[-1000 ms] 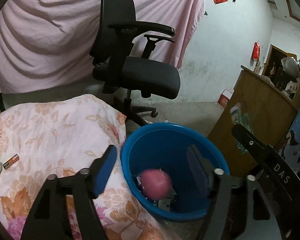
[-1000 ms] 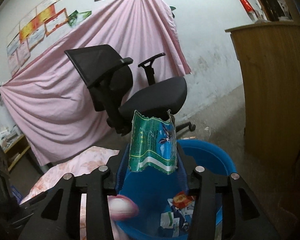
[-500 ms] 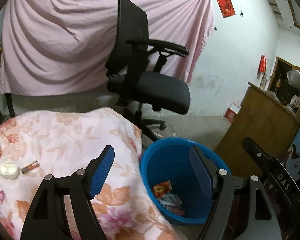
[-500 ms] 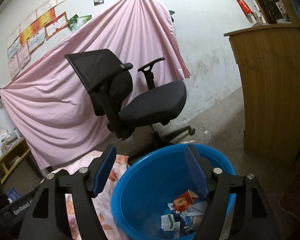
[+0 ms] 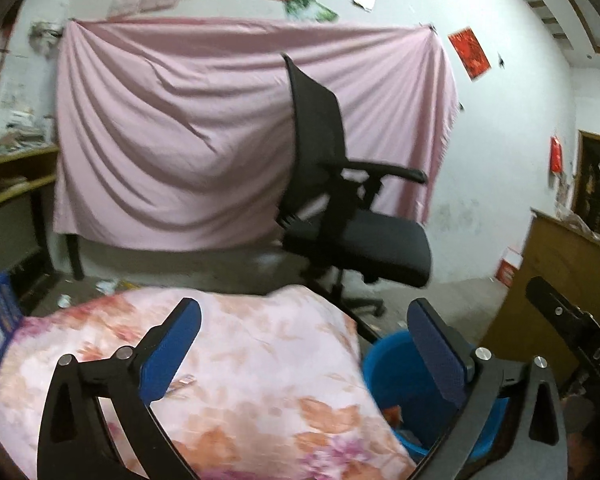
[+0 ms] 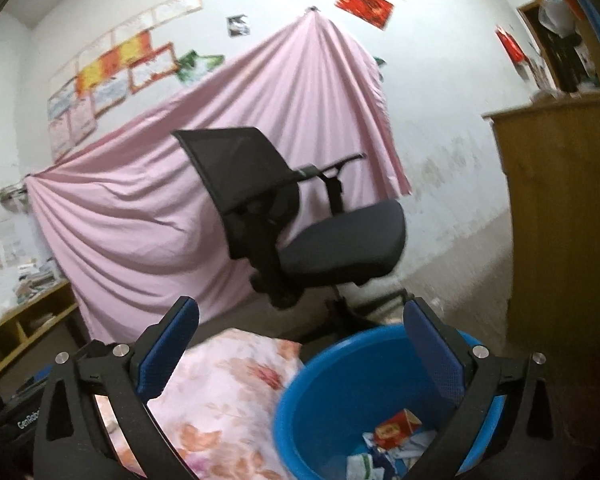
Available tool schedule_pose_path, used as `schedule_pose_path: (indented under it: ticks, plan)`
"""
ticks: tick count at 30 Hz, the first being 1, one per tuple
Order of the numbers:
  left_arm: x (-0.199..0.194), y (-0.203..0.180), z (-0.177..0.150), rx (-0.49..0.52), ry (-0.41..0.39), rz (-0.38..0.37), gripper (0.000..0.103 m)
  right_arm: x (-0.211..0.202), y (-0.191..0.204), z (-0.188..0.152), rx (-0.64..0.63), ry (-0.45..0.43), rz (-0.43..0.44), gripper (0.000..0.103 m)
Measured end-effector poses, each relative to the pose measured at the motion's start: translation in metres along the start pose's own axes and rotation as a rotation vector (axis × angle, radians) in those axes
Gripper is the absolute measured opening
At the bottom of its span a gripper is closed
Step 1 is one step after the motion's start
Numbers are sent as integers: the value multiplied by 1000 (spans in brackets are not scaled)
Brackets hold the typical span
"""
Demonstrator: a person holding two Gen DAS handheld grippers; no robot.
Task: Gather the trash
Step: 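Move both tools back over the bed toward the white case and battery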
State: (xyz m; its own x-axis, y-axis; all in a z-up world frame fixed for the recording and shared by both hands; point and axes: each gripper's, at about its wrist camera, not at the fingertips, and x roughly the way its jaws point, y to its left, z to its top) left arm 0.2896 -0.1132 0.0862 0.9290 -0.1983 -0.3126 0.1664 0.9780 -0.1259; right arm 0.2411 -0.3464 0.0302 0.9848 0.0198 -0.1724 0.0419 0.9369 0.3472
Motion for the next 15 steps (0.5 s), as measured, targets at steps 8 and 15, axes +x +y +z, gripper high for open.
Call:
schedule_pose_path:
  ticks: [8,15]
  plan:
    - [-41,51,1,-53,-152,86,101,-15,53,-5,-114,-126,106,103]
    - [-77,86,-8,-59,-245,185,101,-24,92,-14,-190,-210,163,103]
